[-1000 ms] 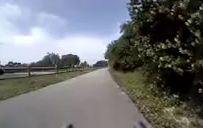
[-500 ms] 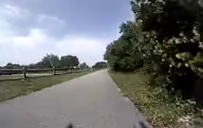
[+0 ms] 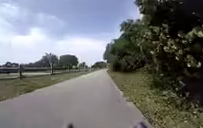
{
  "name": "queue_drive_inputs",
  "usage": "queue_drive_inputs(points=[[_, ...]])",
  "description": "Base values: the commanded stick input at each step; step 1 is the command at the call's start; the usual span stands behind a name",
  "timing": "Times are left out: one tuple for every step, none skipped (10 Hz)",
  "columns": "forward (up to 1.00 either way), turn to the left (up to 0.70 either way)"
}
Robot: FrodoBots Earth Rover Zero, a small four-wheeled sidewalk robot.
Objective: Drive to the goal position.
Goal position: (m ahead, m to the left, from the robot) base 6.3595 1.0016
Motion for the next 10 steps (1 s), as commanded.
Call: queue_drive_inputs(points=[[0.7, 0.14], [0.7, 0.14], [0.7, 0.14], [0.7, 0.14], [0.7, 0.14], [0.7, 0.14], [0.7, 0.14], [0.7, 0.14], [0.7, 0.14], [0.7, 0.03]])
